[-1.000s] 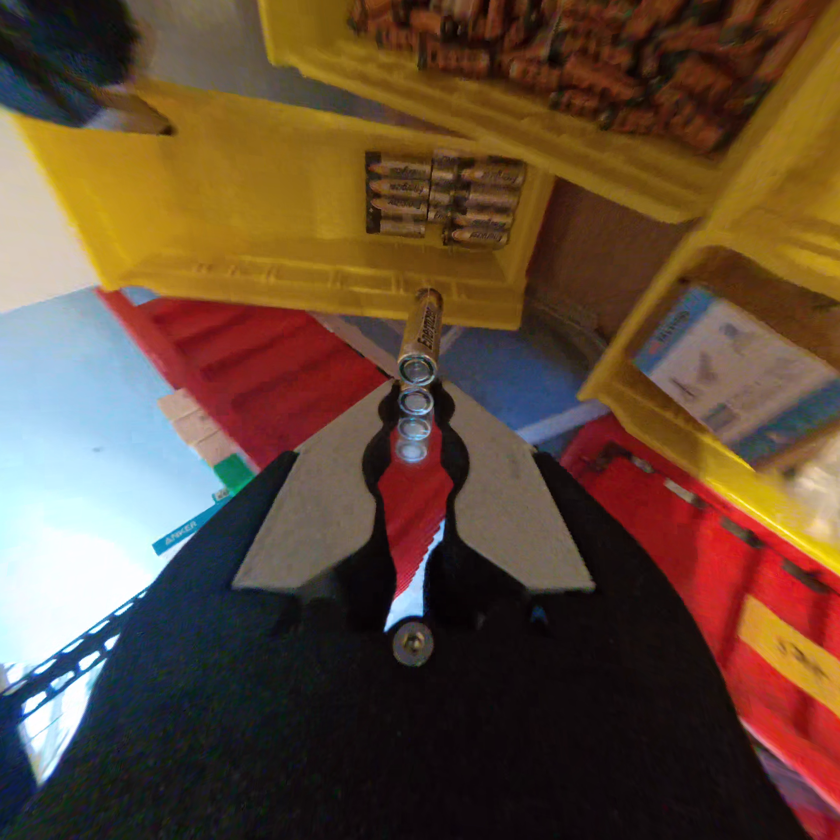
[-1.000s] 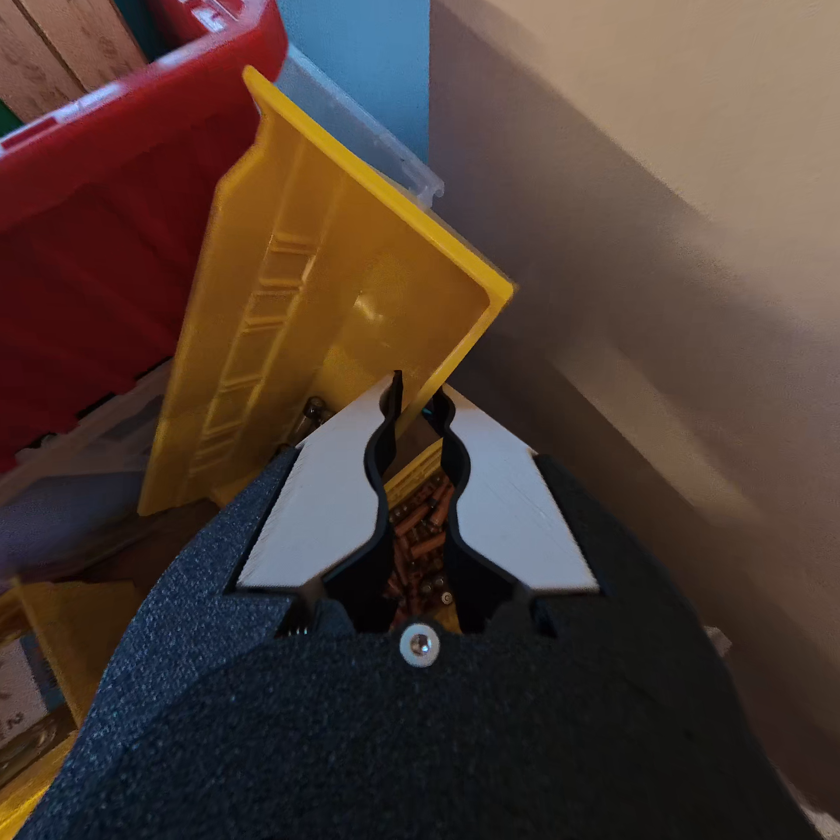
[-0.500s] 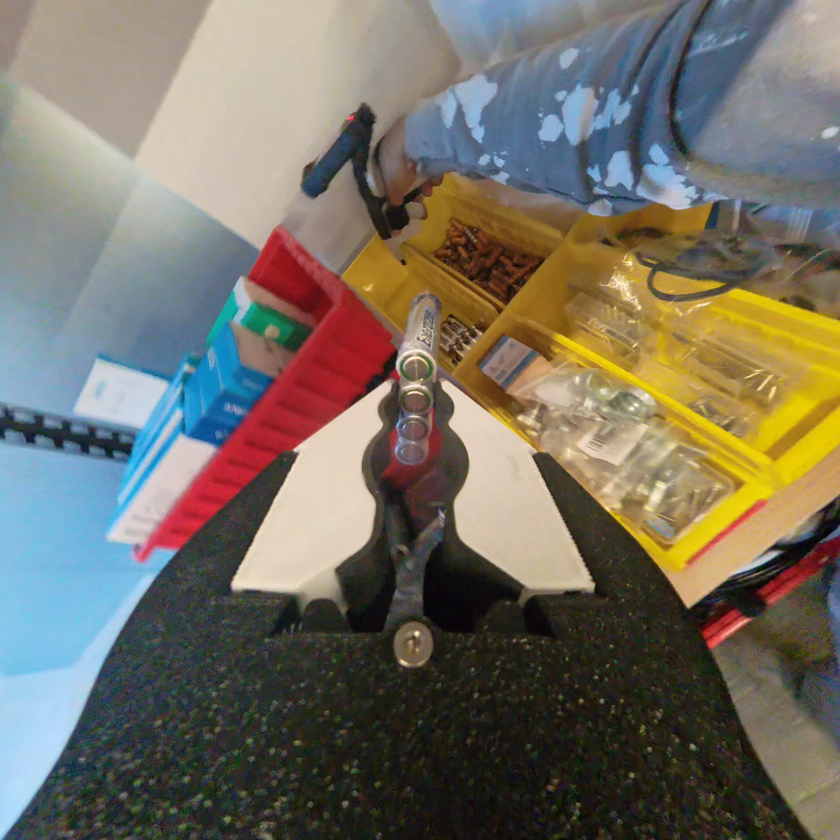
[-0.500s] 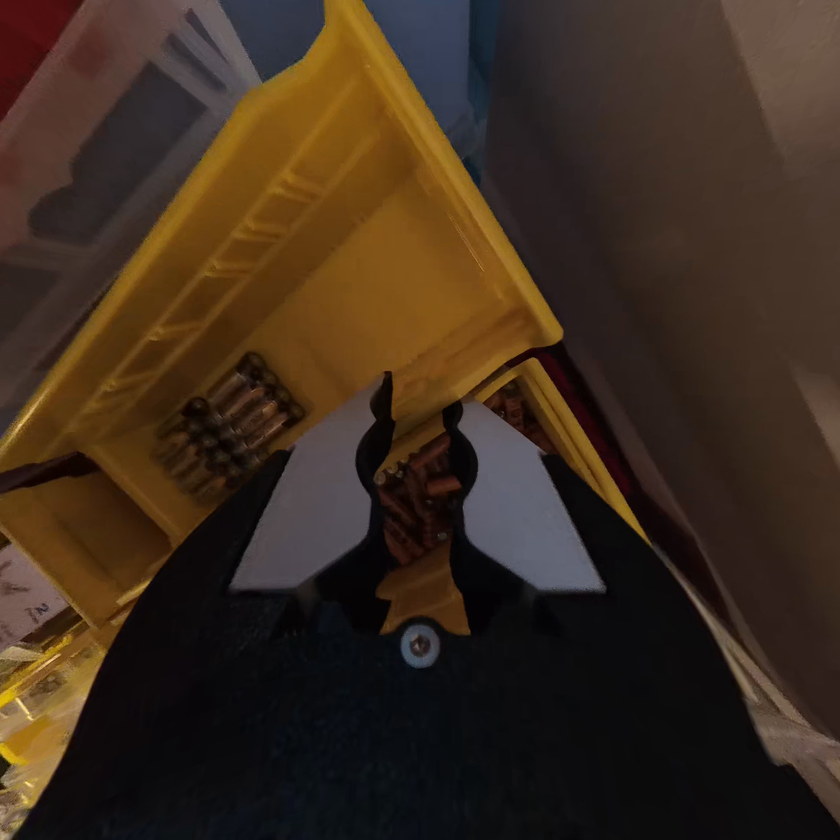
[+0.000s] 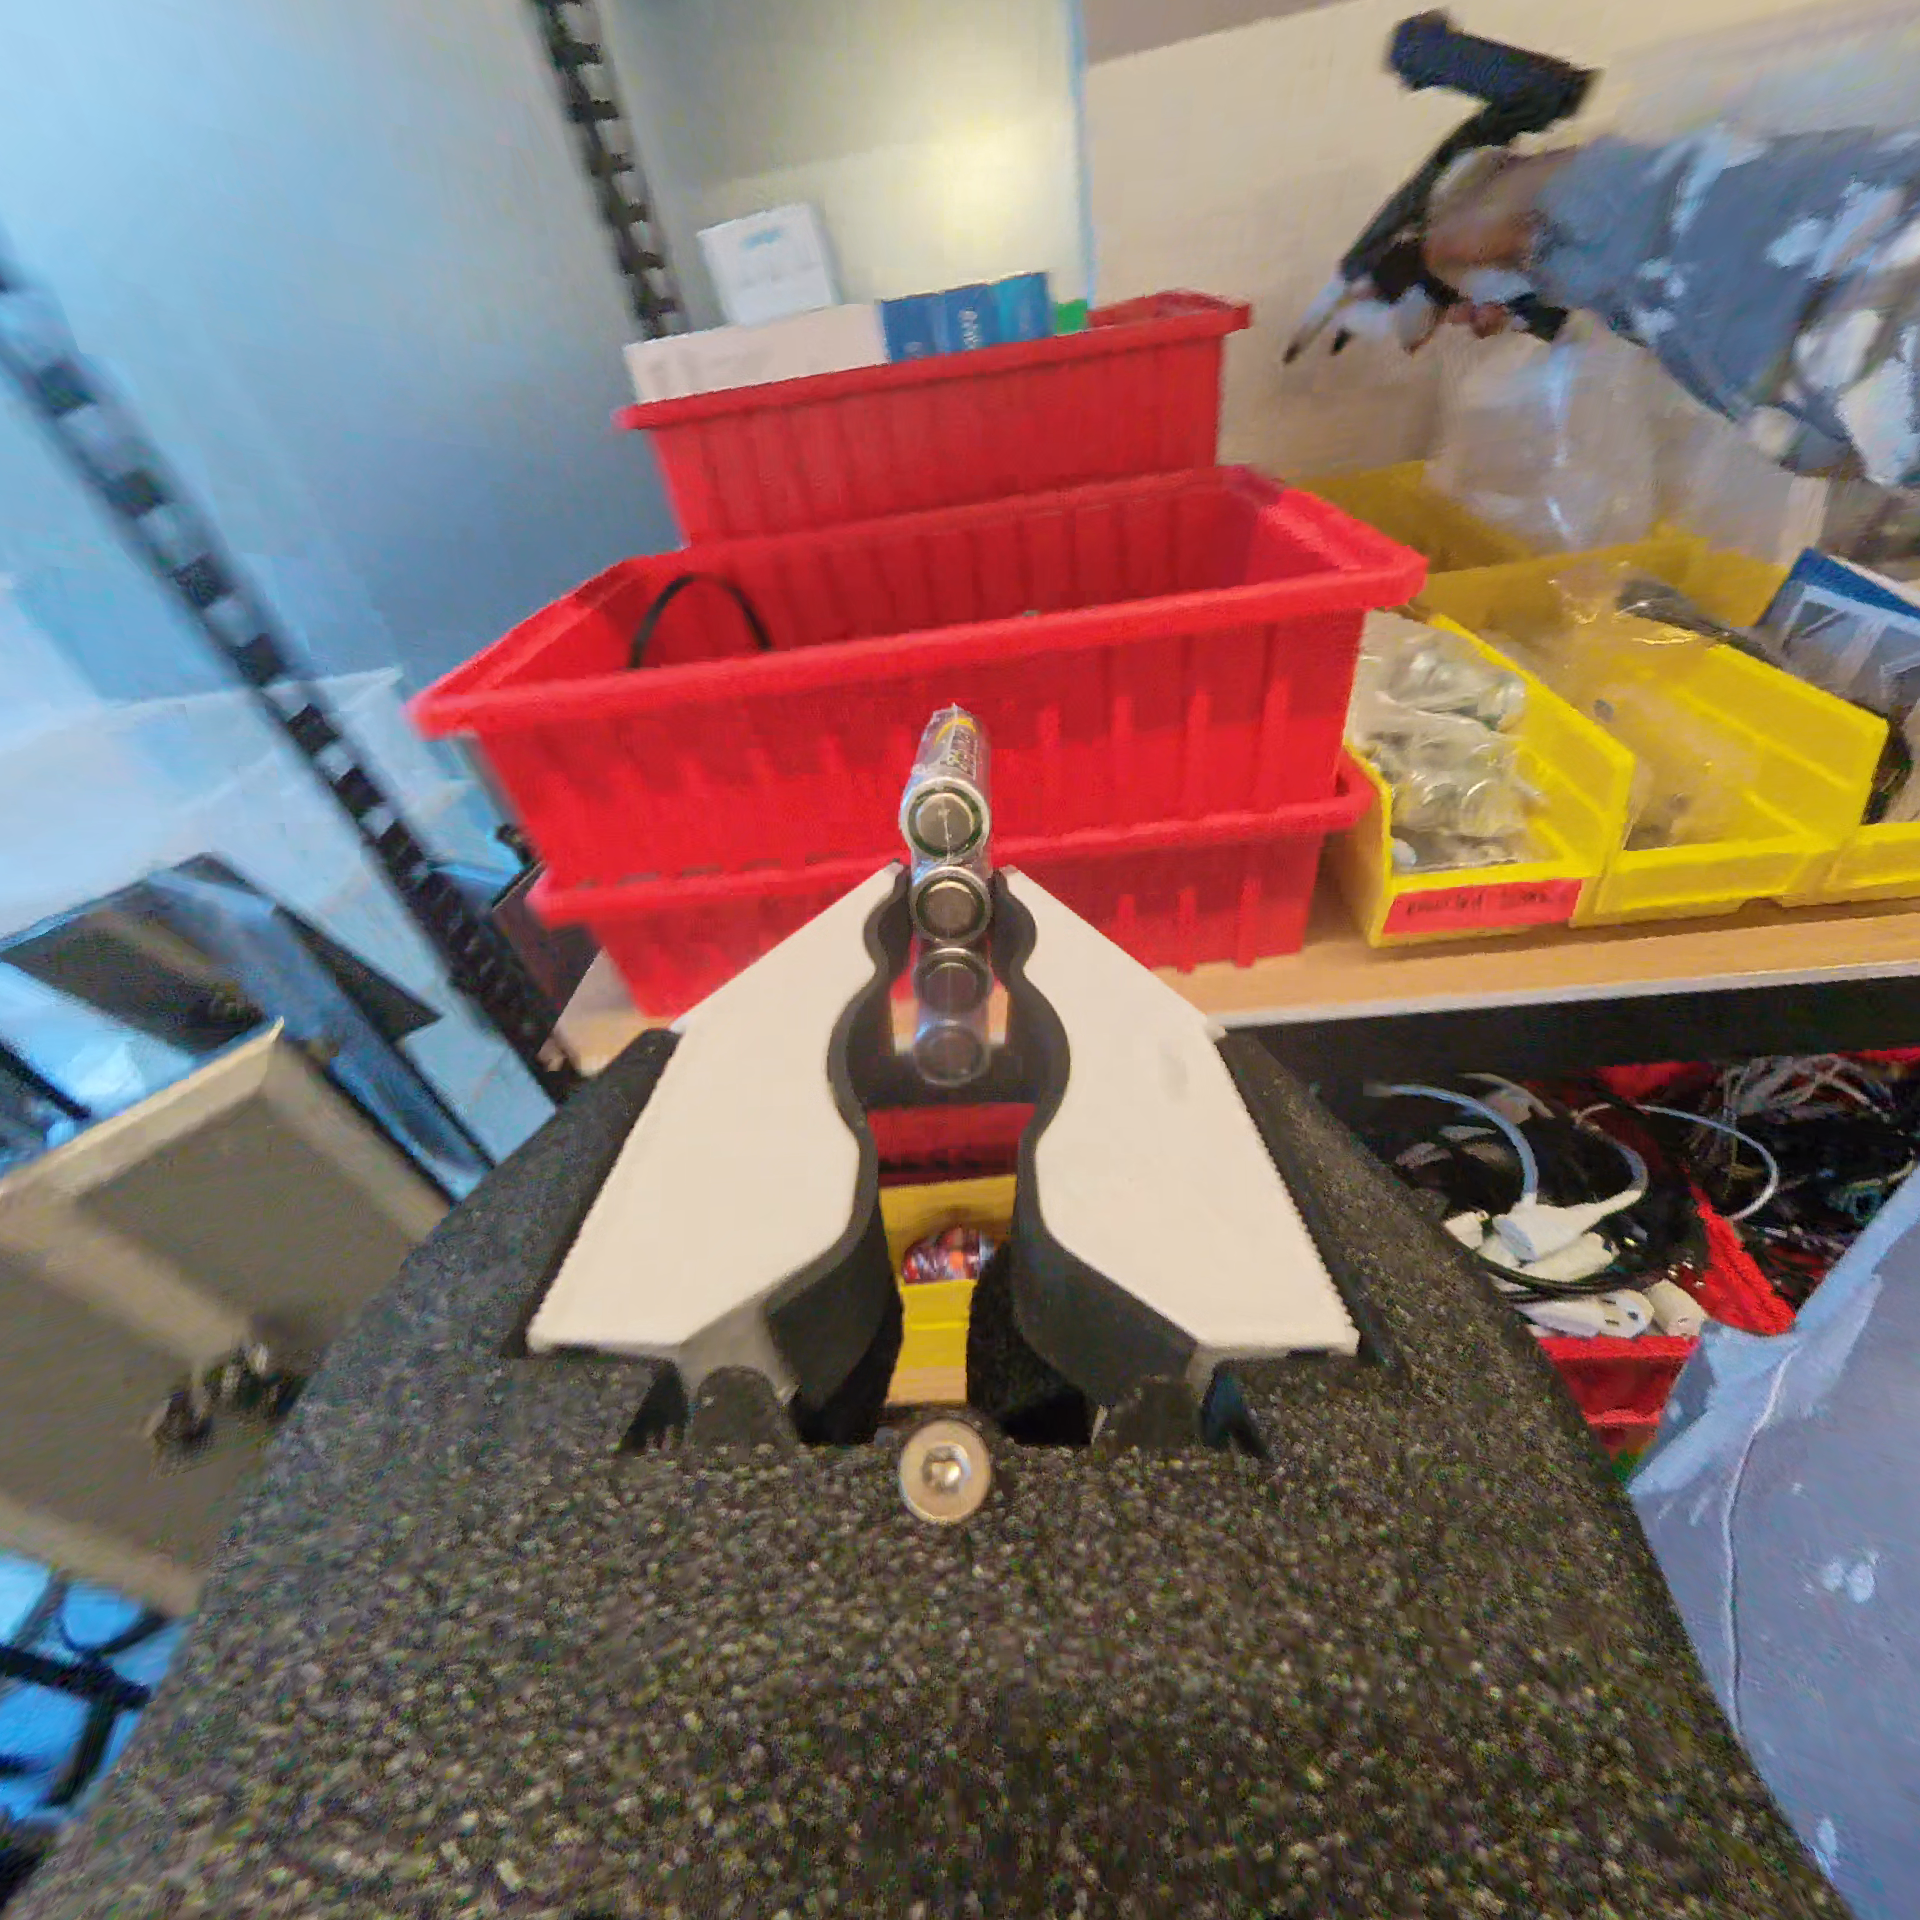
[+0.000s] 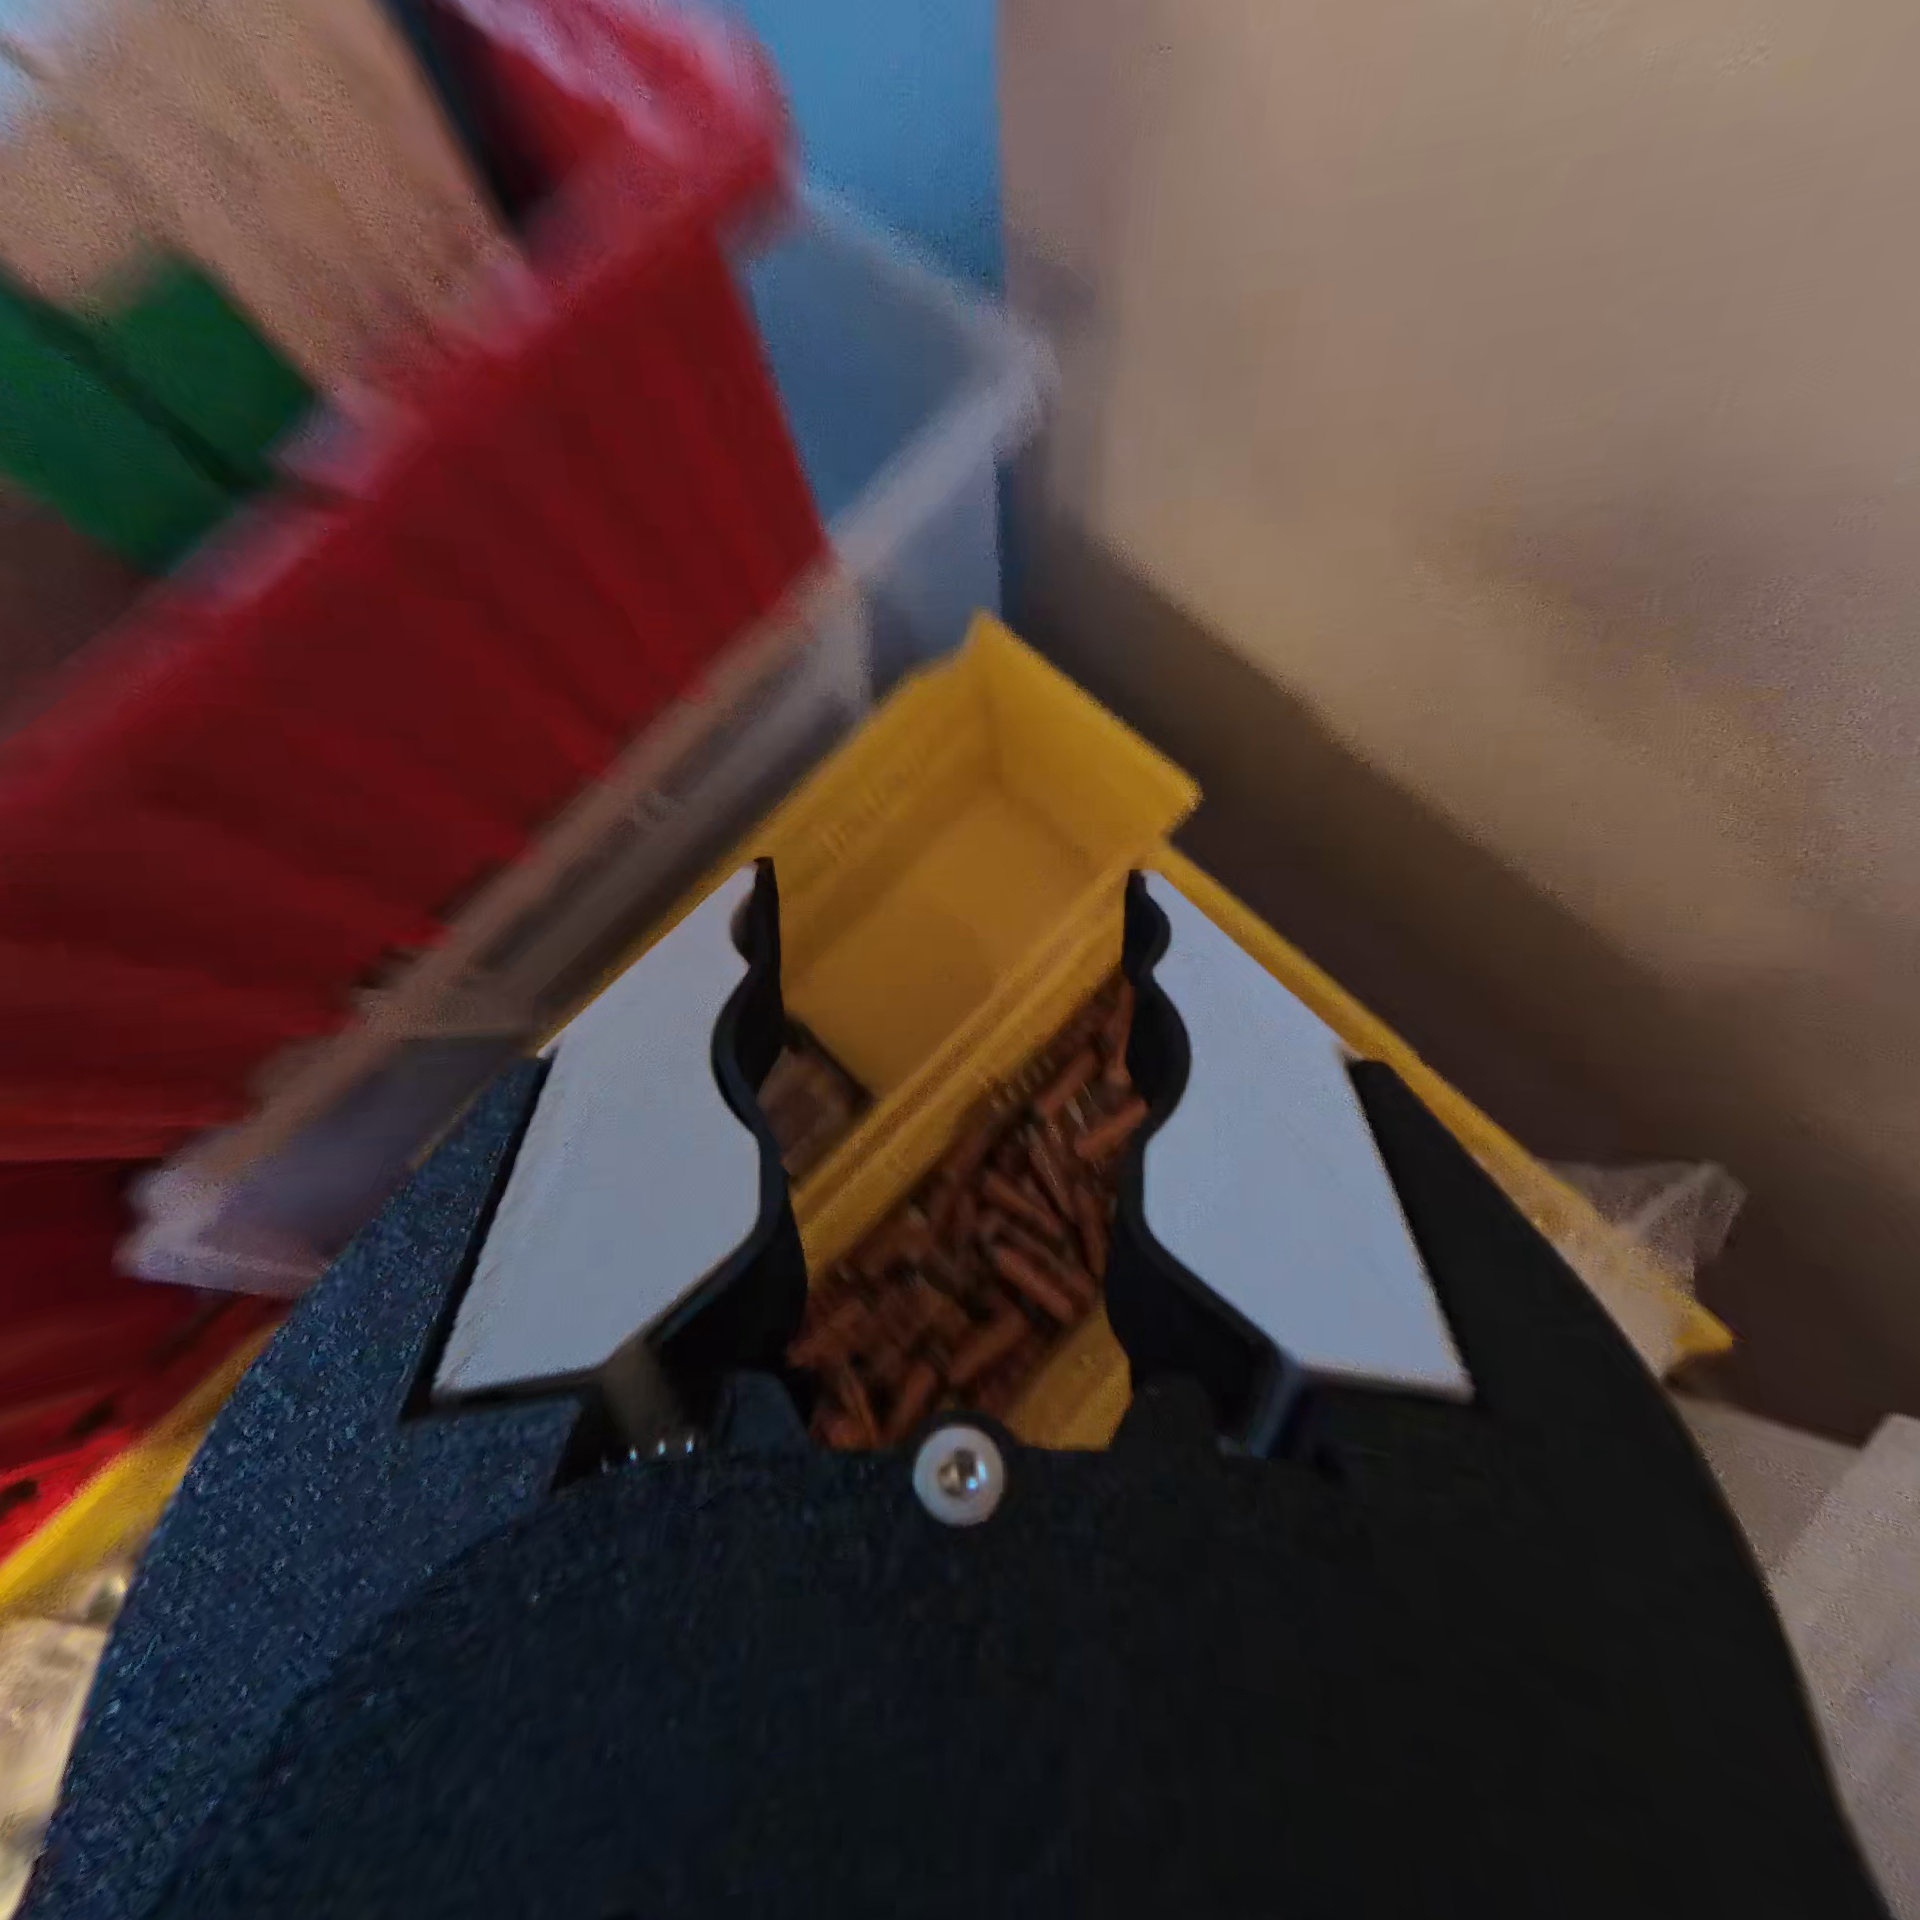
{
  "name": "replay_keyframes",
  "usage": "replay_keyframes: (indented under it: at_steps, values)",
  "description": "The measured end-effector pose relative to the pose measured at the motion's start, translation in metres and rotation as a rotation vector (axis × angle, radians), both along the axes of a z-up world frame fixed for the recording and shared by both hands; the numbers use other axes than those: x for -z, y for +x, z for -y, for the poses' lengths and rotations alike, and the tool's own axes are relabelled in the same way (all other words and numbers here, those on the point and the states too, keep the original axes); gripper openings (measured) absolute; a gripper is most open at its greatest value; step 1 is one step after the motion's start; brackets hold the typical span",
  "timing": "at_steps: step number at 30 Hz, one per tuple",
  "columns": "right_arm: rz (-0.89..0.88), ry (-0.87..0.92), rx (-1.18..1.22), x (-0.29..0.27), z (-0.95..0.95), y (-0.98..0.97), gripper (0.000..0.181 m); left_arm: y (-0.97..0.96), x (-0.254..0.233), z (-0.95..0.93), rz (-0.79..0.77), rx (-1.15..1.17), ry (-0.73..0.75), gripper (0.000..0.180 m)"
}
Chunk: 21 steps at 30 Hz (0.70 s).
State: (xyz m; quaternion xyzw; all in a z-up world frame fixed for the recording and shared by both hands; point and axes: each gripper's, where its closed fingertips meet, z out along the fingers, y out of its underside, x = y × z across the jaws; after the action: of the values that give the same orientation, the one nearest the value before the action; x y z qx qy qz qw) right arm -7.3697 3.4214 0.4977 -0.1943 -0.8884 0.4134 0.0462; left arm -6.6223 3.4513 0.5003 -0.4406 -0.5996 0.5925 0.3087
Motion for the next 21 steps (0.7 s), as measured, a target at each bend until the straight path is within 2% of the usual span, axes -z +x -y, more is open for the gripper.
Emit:
replay_keyframes:
  at_steps: [3,6,9,12,14,16,18,21]
  values:
    - [-0.279,-0.390,-0.104,-0.100,-0.005,0.097,0.065,0.096,0.022,-0.010,-0.120,-0.094,0.048,0.011]
    - [-0.495,-0.600,-0.249,-0.153,-0.032,0.264,0.064,0.203,0.044,-0.034,-0.197,-0.195,0.056,0.012]
    - [-0.614,-0.698,-0.475,-0.151,-0.050,0.471,0.065,0.318,0.067,-0.070,-0.273,-0.281,0.062,0.012]
    - [-0.654,-0.752,-0.837,-0.106,-0.052,0.701,0.057,0.436,0.082,-0.108,-0.336,-0.388,0.075,0.012]
    - [-0.589,-0.747,-1.125,-0.056,-0.052,0.859,0.056,0.510,0.086,-0.136,-0.367,-0.461,0.076,0.012]
    - [-0.416,-0.767,-1.388,-0.005,-0.061,1.016,0.056,0.578,0.088,-0.165,-0.395,-0.532,0.076,0.012]
    - [-0.117,-0.761,-1.644,0.038,-0.087,1.171,0.054,0.644,0.092,-0.193,-0.440,-0.611,0.092,0.012]
    - [0.335,-0.770,-1.957,0.073,-0.147,1.382,0.047,0.745,0.112,-0.229,-0.525,-0.752,0.104,0.012]
